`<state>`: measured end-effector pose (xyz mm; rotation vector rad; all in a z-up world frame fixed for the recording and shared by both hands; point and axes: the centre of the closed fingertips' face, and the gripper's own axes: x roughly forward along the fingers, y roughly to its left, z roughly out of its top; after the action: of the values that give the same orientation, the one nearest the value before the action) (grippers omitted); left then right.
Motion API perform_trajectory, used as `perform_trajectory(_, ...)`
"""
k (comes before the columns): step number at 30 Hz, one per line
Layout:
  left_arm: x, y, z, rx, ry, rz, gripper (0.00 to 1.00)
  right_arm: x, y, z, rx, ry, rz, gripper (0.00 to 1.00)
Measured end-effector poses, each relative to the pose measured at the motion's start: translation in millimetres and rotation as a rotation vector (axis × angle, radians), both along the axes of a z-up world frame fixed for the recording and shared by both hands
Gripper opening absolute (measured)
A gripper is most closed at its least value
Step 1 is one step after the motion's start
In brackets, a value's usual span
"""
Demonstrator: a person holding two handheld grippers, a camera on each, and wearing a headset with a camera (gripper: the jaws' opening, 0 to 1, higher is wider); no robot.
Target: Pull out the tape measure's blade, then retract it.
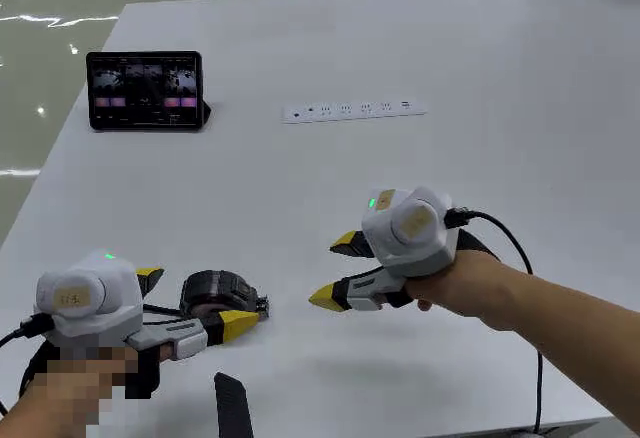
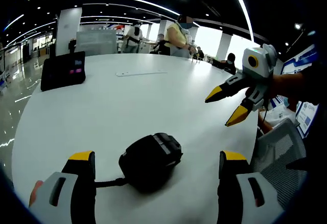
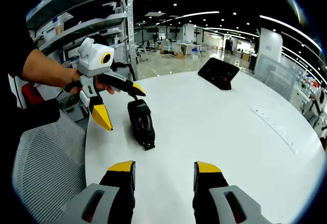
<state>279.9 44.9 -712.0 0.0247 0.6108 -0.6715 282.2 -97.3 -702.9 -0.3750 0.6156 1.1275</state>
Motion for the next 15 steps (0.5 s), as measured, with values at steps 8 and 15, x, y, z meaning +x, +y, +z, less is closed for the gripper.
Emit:
perform_trajectory(8,-2.9,13.2,0.6,0.025,-0.005,-0.039,0.99,-11.1,-38.4,-11.8,0.000,-0.032,-0.031,0.46)
perform_trajectory(15,-13.7,17.0,-2.7,0.019,0.020,-0.060,0.99,-21.6,-66.1,-15.7,0.038,-0.010,-0.078,0.56)
